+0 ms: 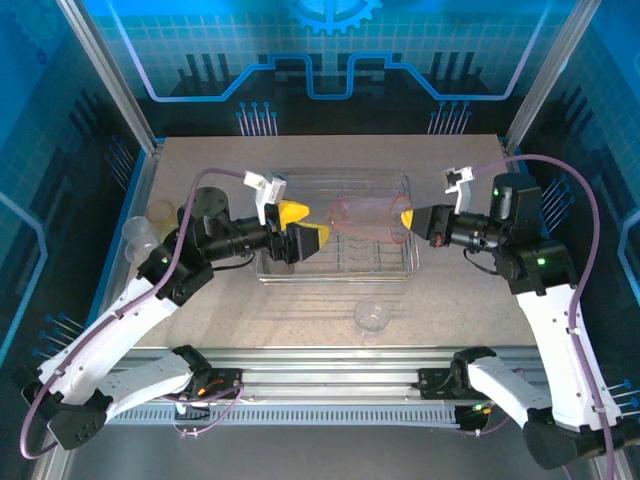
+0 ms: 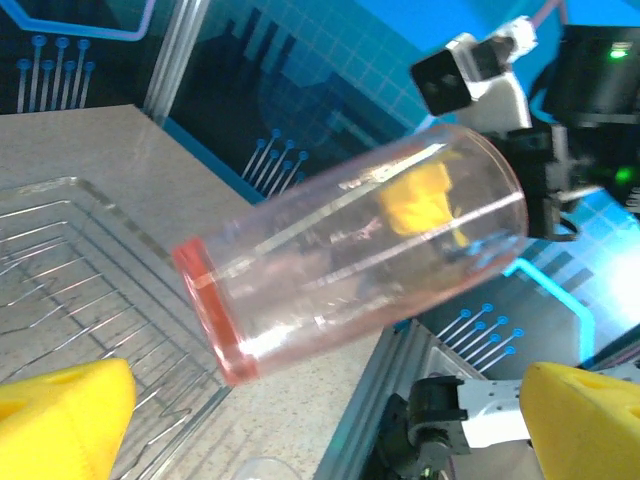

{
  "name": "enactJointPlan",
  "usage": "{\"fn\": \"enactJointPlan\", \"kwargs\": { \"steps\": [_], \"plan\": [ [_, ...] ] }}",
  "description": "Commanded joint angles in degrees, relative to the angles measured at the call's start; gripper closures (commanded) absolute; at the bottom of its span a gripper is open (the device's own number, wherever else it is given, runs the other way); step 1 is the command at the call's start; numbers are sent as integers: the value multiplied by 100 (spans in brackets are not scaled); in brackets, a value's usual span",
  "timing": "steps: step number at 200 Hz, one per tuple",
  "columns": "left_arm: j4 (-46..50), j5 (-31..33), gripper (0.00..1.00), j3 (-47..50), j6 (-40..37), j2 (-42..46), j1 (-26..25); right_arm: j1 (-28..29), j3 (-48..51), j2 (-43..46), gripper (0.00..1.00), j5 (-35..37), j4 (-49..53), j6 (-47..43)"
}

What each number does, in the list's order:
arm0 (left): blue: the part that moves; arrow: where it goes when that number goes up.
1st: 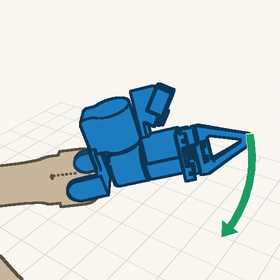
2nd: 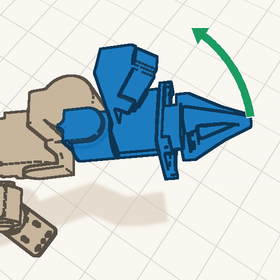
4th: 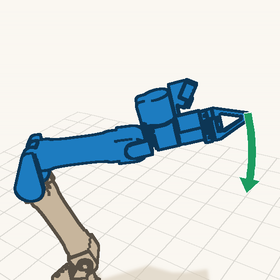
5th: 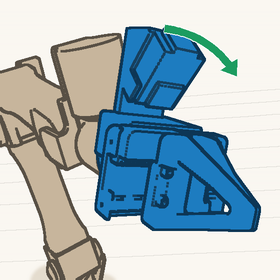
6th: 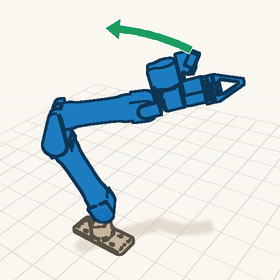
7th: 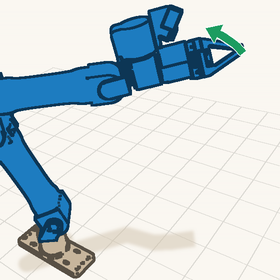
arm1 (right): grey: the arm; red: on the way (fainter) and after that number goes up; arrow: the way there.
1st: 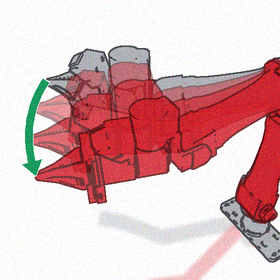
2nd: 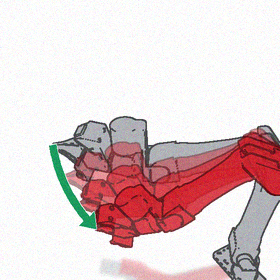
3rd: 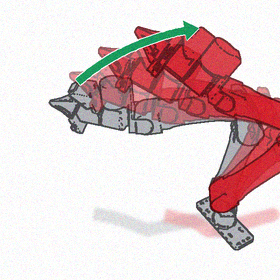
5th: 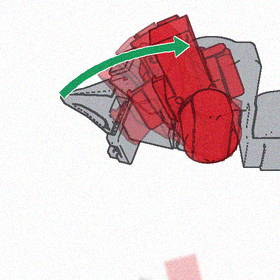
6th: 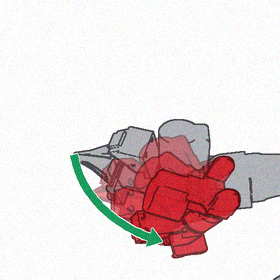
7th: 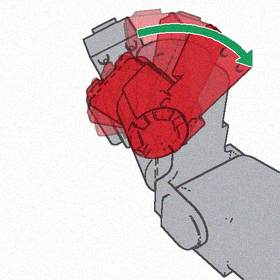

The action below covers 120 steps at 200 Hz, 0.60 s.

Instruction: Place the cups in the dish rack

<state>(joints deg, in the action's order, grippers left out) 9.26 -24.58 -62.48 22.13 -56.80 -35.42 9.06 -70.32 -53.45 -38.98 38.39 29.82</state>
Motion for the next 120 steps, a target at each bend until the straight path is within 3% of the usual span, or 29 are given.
{"fn": "enactJointPlan", "kwargs": {
  "steps": [1,20,73,120],
  "plan": [
    [-497,-394,0,34,156,-45,-8,-263,194,-17,100,-1153,-1659,760],
    [-568,-436,1,-9,227,-174,-9,-333,209,-152,100,-1325,-1736,812],
    [-663,-180,0,-55,543,-431,181,-492,747,-161,100,-2047,-3504,1944],
    [-1392,-521,1,225,1138,-488,449,-493,921,-226,100,-2249,-3793,2219]
  ]
}}
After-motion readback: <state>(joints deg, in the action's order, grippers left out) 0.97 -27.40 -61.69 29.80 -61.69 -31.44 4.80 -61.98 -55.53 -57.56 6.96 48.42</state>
